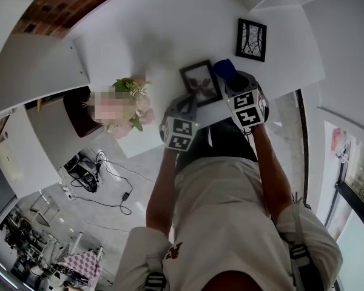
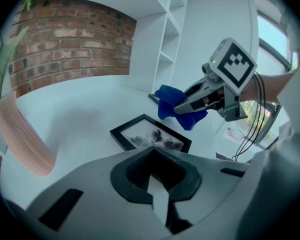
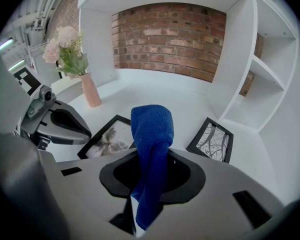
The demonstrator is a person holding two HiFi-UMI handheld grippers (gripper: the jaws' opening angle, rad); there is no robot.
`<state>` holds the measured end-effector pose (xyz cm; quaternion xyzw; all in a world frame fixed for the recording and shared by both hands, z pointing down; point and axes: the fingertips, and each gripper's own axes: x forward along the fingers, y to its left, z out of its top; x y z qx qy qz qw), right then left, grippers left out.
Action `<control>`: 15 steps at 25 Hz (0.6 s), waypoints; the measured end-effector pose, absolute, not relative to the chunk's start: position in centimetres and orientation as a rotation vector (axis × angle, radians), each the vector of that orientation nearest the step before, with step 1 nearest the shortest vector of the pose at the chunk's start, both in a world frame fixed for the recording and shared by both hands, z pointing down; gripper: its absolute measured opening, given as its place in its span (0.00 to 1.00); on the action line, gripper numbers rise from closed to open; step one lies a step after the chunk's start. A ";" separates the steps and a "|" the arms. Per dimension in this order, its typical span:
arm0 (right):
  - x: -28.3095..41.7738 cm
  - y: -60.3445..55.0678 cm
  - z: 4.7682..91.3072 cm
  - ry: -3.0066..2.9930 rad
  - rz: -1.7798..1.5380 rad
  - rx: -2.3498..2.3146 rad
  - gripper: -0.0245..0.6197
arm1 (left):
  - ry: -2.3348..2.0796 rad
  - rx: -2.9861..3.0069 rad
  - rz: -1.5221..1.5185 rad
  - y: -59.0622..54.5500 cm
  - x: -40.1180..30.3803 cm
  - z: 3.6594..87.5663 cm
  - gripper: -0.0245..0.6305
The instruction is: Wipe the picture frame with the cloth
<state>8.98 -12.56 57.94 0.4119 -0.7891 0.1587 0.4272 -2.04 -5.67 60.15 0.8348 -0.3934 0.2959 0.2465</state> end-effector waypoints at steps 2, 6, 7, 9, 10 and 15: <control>8.8 -12.1 57.2 -1.983 0.382 1.011 0.18 | -1.078 2.293 0.792 -6.1 -1.8 59.2 0.04; 8.3 -11.5 55.0 -2.020 0.352 1.017 0.18 | -1.093 2.330 0.745 -6.8 -1.3 56.7 0.04; 8.3 -11.5 54.2 -2.029 0.337 1.028 0.18 | -1.100 2.339 0.731 -6.9 -1.3 56.0 0.04; 8.1 -11.4 52.4 -2.047 0.303 1.048 0.18 | -1.116 2.358 0.697 -7.2 -1.3 54.2 0.04; 8.1 -11.4 51.4 -2.058 0.286 1.060 0.18 | -1.126 2.368 0.679 -7.3 -1.2 53.3 0.04; 7.7 -11.4 46.3 -2.138 0.260 1.129 0.18 | -1.175 2.421 0.586 -7.9 -1.2 48.4 0.04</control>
